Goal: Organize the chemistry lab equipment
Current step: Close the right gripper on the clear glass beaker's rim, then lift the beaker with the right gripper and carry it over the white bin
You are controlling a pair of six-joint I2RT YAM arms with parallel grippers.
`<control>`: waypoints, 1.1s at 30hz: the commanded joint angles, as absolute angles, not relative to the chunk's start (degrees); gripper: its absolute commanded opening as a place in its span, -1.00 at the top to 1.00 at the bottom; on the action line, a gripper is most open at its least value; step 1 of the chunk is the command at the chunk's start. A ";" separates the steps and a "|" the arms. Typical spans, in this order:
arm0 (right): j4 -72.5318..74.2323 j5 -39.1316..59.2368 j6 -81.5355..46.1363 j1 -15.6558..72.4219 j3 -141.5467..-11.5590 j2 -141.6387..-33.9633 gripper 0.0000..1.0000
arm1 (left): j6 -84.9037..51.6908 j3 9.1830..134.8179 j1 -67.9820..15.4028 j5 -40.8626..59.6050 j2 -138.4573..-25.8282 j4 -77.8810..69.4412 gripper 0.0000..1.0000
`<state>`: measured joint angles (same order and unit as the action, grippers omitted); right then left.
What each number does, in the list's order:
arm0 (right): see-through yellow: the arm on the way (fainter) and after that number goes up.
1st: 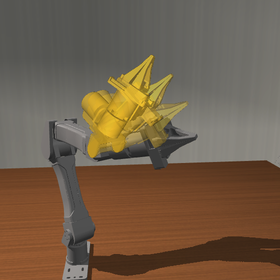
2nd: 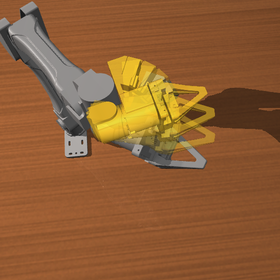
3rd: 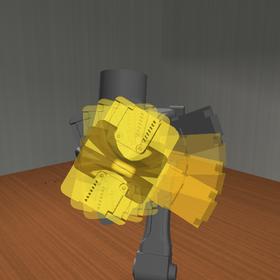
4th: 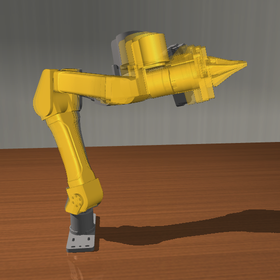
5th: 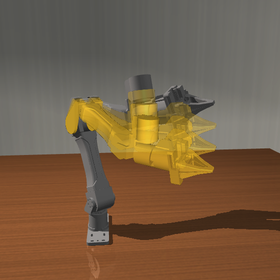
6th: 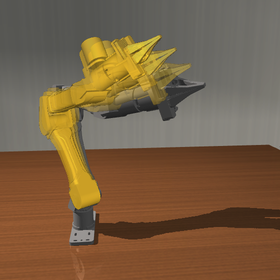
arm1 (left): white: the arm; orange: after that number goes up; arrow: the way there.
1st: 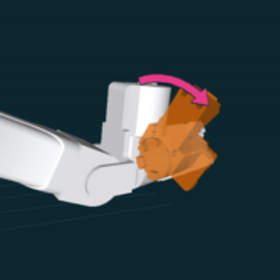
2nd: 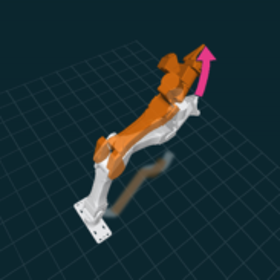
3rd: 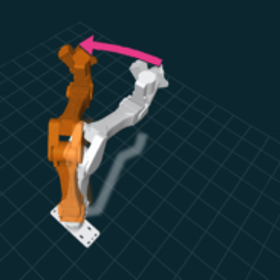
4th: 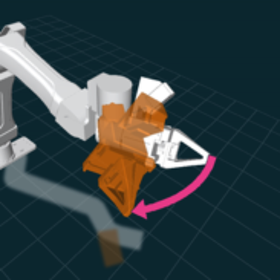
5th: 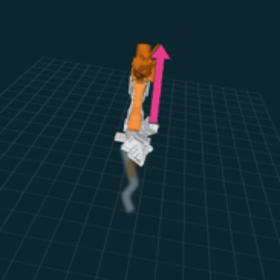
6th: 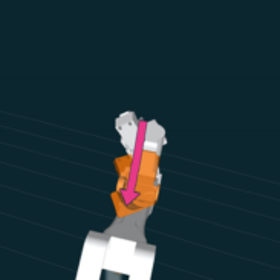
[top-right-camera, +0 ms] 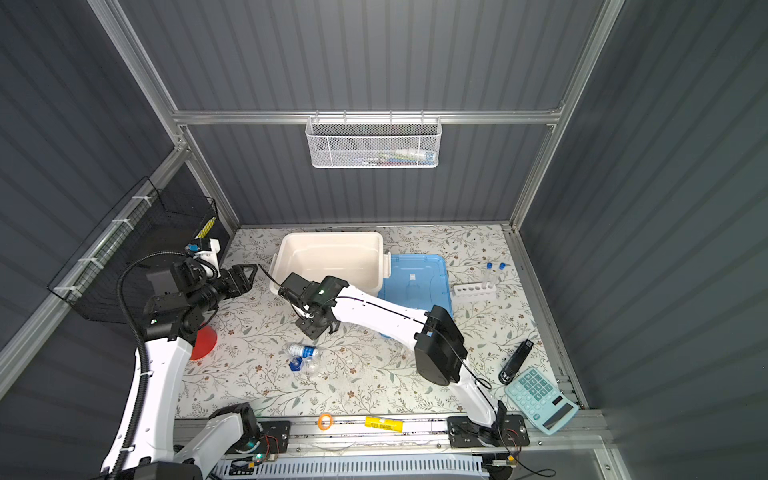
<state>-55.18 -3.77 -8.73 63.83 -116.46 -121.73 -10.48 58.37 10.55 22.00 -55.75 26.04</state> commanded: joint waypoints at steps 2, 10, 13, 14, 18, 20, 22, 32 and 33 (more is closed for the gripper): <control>-58.46 0.33 -8.12 63.98 -115.66 -117.70 0.80 | -9.94 57.74 10.27 23.47 -54.98 25.05 -0.34; -64.77 0.63 -6.46 63.64 -120.14 -113.86 0.79 | -8.64 58.87 10.01 23.99 -55.89 25.31 -0.34; -67.78 -0.40 -5.72 63.00 -125.35 -114.56 0.79 | -8.64 58.97 9.46 24.07 -56.16 24.77 -0.35; -68.46 -0.58 -5.42 62.79 -126.79 -114.82 0.79 | -8.61 58.91 9.15 24.02 -56.25 24.35 -0.36; -70.20 -1.29 -4.44 60.99 -131.91 -115.74 0.78 | -8.80 59.04 5.88 22.03 -56.90 22.51 -0.36; -71.42 -1.47 -3.89 59.70 -134.97 -116.85 0.78 | -8.12 59.61 3.65 19.98 -57.58 22.65 -0.36; -70.82 -0.20 -4.34 57.49 -136.39 -117.03 0.79 | -7.58 60.27 1.33 18.43 -58.49 22.66 -0.36; -66.32 -2.38 -1.15 49.00 -146.03 -124.79 0.79 | -6.40 64.05 0.09 18.46 -63.73 22.44 -0.36; -65.90 -2.30 -0.76 48.34 -146.73 -125.98 0.79 | -6.12 64.40 0.09 18.24 -64.03 22.76 -0.35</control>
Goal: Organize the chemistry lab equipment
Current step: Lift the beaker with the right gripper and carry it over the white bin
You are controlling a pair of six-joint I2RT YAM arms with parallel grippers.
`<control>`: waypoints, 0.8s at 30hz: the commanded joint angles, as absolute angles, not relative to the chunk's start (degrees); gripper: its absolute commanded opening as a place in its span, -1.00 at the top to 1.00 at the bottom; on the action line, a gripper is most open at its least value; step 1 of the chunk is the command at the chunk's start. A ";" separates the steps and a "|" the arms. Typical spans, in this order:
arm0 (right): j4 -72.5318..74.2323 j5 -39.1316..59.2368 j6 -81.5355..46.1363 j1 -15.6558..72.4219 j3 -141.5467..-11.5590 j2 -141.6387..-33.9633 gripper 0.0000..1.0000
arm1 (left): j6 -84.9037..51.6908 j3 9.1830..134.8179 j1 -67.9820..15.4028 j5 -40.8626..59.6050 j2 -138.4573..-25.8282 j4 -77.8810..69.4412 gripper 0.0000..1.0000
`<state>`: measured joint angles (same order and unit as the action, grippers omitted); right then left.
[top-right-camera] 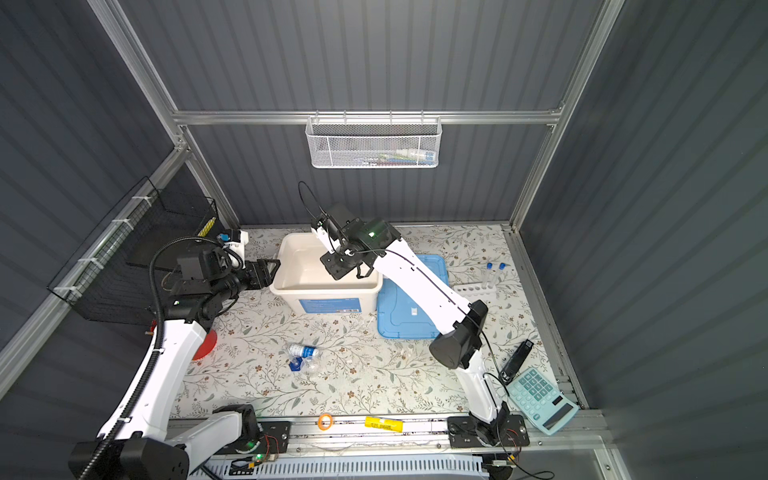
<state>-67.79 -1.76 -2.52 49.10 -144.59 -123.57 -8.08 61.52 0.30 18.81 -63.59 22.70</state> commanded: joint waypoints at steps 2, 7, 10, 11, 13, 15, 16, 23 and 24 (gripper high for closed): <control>-64.42 -2.63 0.03 47.33 -146.72 -127.58 0.79 | -5.68 64.89 0.09 17.94 -64.40 23.19 -0.35; -60.30 -2.66 0.14 44.17 -146.11 -130.65 0.79 | -5.96 65.10 0.09 18.02 -65.81 23.23 -0.35; -57.33 -1.82 -0.81 42.27 -145.54 -131.59 0.79 | -6.31 65.72 0.00 18.03 -66.69 23.12 -0.35; -56.64 -1.45 -1.25 41.74 -145.42 -131.80 0.79 | -6.35 66.11 0.00 18.02 -66.92 23.16 -0.35; -54.37 -0.41 -2.24 40.82 -144.77 -132.59 0.79 | -6.65 67.02 0.00 17.84 -67.47 23.20 -0.35; -53.32 0.35 -3.72 40.35 -145.09 -134.08 0.78 | -7.35 67.95 0.00 17.92 -67.76 23.16 -0.35; -52.79 0.97 -4.41 40.17 -145.11 -134.80 0.78 | -7.70 67.95 0.00 17.78 -67.69 22.68 -0.35; -50.75 2.79 -8.55 39.38 -145.20 -138.67 0.76 | -8.45 68.15 -0.09 17.40 -68.55 22.22 -0.34; -50.50 2.90 -8.70 39.38 -145.20 -139.22 0.76 | -8.20 68.36 -0.09 17.32 -68.69 22.38 -0.34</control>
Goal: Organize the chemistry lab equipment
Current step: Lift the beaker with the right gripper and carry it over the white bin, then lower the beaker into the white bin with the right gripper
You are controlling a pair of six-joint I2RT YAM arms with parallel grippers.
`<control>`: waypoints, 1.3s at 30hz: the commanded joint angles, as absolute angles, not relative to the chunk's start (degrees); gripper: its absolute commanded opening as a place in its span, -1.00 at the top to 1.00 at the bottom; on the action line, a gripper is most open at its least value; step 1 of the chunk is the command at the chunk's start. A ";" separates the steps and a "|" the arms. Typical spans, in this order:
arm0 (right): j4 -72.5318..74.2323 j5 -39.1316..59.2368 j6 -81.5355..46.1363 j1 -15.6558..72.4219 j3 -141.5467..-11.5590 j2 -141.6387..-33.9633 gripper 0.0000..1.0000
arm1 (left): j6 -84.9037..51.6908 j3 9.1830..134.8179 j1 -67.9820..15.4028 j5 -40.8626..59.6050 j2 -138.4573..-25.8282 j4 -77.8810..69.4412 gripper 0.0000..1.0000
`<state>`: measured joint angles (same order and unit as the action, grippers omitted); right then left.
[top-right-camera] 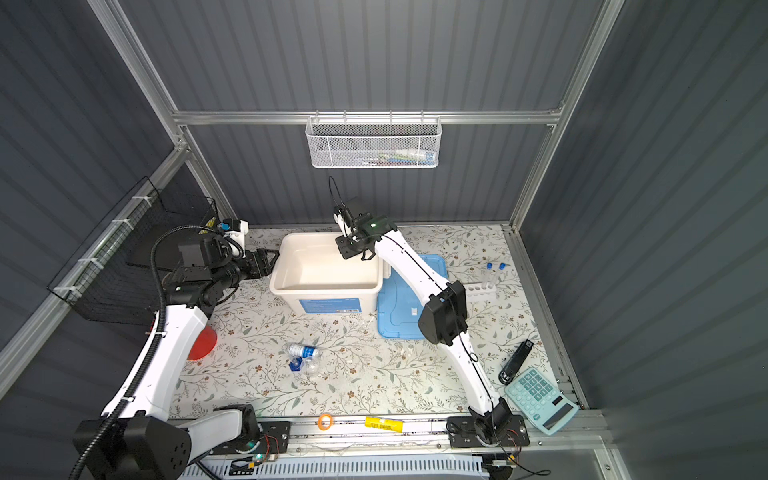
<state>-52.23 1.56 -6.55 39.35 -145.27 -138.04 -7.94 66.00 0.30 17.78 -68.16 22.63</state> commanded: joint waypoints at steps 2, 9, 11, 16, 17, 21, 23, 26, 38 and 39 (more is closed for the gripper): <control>-50.43 2.54 -8.57 39.36 -145.20 -140.32 0.76 | -7.91 68.68 -0.09 17.23 -68.93 22.58 -0.34; -50.42 0.46 -7.13 38.77 -145.62 -143.06 0.76 | -7.65 69.01 -0.11 16.79 -69.13 23.16 -0.34; -50.21 0.19 -6.69 38.67 -145.90 -143.73 0.76 | -7.56 69.31 -0.11 16.79 -69.24 23.54 -0.34; -50.46 -0.58 -5.65 38.50 -146.69 -145.58 0.76 | -7.34 69.69 -0.10 16.53 -69.35 24.13 -0.34; -50.39 -0.53 -5.54 38.51 -146.69 -146.01 0.76 | -7.30 69.80 -0.10 16.40 -69.35 24.25 -0.34; -50.32 -0.53 -4.63 38.41 -146.69 -146.81 0.76 | -7.17 70.13 -0.09 16.39 -69.53 24.69 -0.34; -50.39 -0.65 -3.81 38.49 -146.69 -147.19 0.75 | -7.03 70.21 -0.09 16.25 -69.66 24.87 -0.34; -50.59 -0.86 -2.24 38.50 -146.75 -147.55 0.75 | -6.73 70.44 -0.09 16.08 -69.74 25.22 -0.34; -51.57 0.60 3.13 38.83 -146.67 -148.19 0.74 | -6.07 70.86 -0.09 15.92 -70.14 25.72 -0.34; -51.75 0.83 3.60 38.89 -146.60 -148.35 0.74 | -5.98 70.87 -0.09 15.89 -70.15 25.83 -0.34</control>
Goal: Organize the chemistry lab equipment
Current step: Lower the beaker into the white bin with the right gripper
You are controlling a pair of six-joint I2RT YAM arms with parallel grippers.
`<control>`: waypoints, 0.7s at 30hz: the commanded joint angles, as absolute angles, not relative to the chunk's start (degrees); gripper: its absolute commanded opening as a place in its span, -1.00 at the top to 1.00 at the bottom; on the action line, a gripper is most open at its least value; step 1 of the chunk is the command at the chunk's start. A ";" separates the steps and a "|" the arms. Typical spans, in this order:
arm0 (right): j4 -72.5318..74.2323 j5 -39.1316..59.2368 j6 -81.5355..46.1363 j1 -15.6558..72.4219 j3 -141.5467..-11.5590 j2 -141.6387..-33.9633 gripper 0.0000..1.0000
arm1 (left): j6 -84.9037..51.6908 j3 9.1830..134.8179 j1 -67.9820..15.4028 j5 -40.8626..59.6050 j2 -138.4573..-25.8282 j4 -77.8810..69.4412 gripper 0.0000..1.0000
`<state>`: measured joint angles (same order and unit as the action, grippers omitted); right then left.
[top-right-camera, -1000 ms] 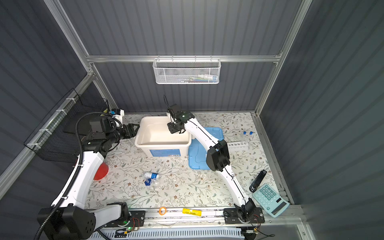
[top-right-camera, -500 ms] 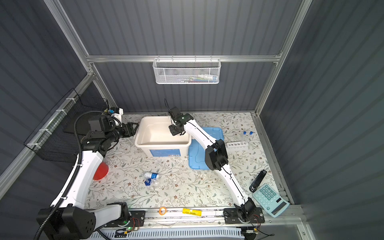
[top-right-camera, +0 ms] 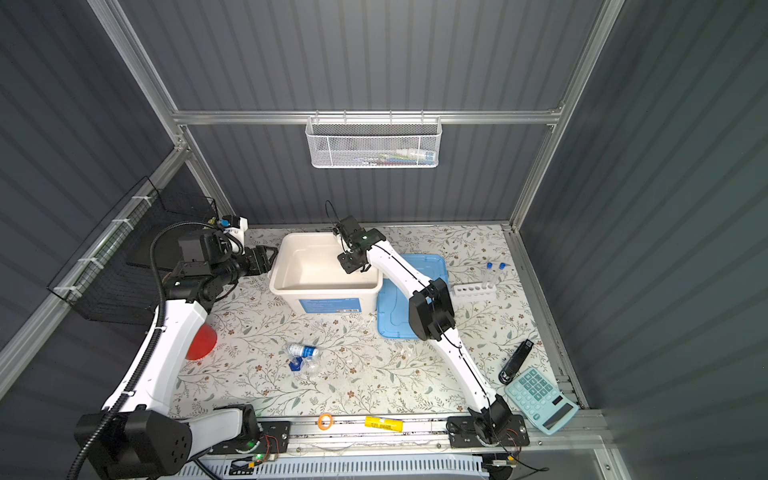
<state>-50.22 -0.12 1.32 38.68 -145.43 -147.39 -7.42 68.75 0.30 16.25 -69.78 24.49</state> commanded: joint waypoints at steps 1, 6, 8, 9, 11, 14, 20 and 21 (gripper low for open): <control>-51.77 0.96 3.97 38.98 -146.60 -148.36 0.74 | -5.83 70.99 -0.09 15.87 -70.14 25.91 -0.34; -52.65 3.68 7.17 39.63 -146.51 -147.13 0.74 | -5.37 70.84 -0.09 15.73 -70.01 26.08 -0.34; -52.79 3.54 8.37 39.90 -146.51 -146.55 0.74 | -5.14 70.82 -0.09 15.56 -69.96 26.27 -0.34; -52.81 3.45 8.92 39.99 -146.51 -146.42 0.74 | -5.04 70.83 -0.09 15.64 -69.91 26.32 -0.34; -52.87 2.23 10.16 40.14 -146.51 -146.55 0.75 | -4.81 70.74 -0.09 15.56 -69.96 26.32 -0.34; -52.96 1.96 11.30 40.20 -146.04 -147.10 0.75 | -4.43 70.75 -0.09 15.59 -70.10 26.54 -0.34; -52.34 1.51 12.77 40.17 -145.55 -149.26 0.75 | -3.78 70.83 -0.09 15.63 -70.49 26.87 -0.34; -52.30 1.53 12.79 40.17 -145.55 -149.54 0.75 | -3.78 70.90 -0.09 15.57 -70.66 26.89 -0.34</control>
<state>-51.92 2.17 11.22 40.12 -145.43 -147.50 -5.08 69.28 0.30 16.03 -69.89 25.69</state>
